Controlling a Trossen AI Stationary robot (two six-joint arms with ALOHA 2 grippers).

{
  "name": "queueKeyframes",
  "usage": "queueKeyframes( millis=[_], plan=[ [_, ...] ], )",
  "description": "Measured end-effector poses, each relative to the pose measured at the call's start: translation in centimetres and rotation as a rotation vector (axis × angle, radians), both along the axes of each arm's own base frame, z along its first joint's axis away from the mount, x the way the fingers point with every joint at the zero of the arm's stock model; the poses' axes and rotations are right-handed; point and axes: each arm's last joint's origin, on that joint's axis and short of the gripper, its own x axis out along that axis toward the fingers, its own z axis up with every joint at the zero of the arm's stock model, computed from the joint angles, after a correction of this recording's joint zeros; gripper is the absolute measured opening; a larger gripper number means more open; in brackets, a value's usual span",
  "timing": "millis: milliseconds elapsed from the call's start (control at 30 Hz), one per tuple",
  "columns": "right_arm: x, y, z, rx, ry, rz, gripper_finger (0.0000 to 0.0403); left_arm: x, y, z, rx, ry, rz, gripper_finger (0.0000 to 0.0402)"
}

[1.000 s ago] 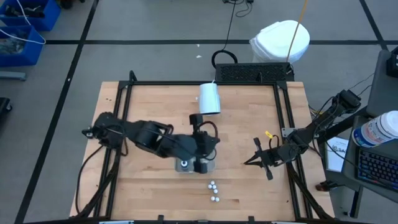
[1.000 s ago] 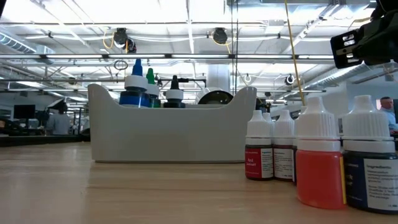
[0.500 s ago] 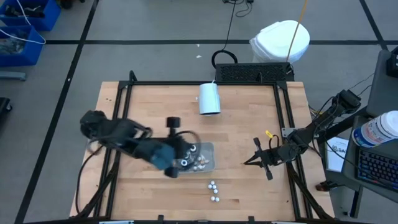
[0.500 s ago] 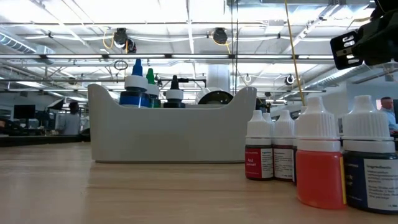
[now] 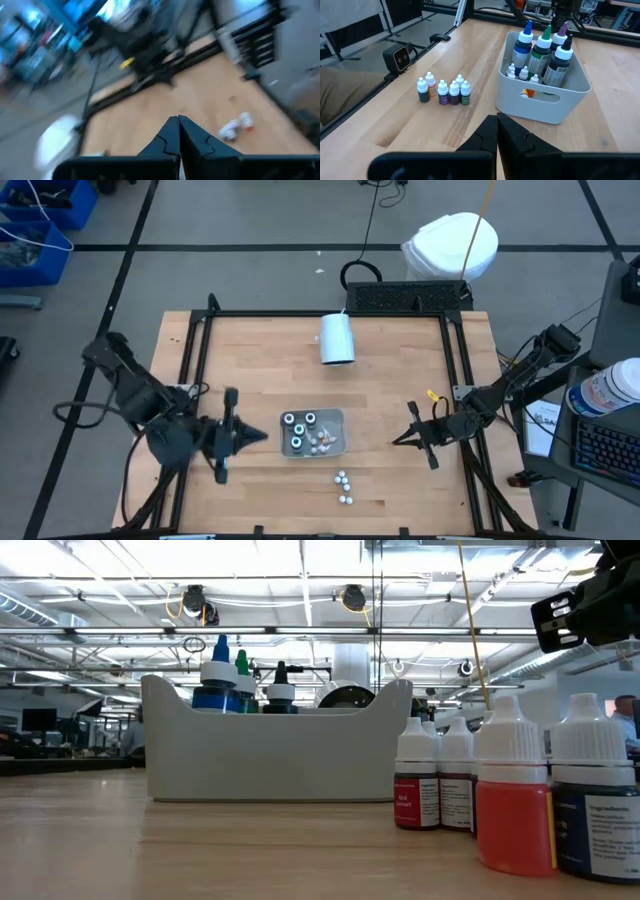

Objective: Pick & Place food coloring
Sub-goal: Put the red food coloring bottle into the gray bin

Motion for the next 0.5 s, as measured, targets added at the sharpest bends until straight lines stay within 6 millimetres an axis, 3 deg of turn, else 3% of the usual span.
queueKeyframes(
  millis=[100, 267, 367, 500],
  plan=[
    [0.0, 0.0, 0.1, -0.003, -0.01, 0.003, 0.0, -0.8, 0.6, -4.6, -0.073, -0.144, -0.109, 0.0002],
    [0.2, 0.1, 0.6, 0.021, -0.056, 0.006, 0.0, -1.8, 2.8, -11.6, -0.45, -0.332, 0.019, 0.0004],
    [0.2, 0.2, 1.0, 0.041, -0.093, 0.007, 0.0, -2.3, 3.0, -16.1, -0.476, -0.303, 0.029, 0.0002],
    [0.4, 0.4, 1.0, 0.05, -0.104, 0.009, 0.0, -3.0, 2.9, -19.7, -0.491, -0.331, 0.109, 0.0003]
  ],
)
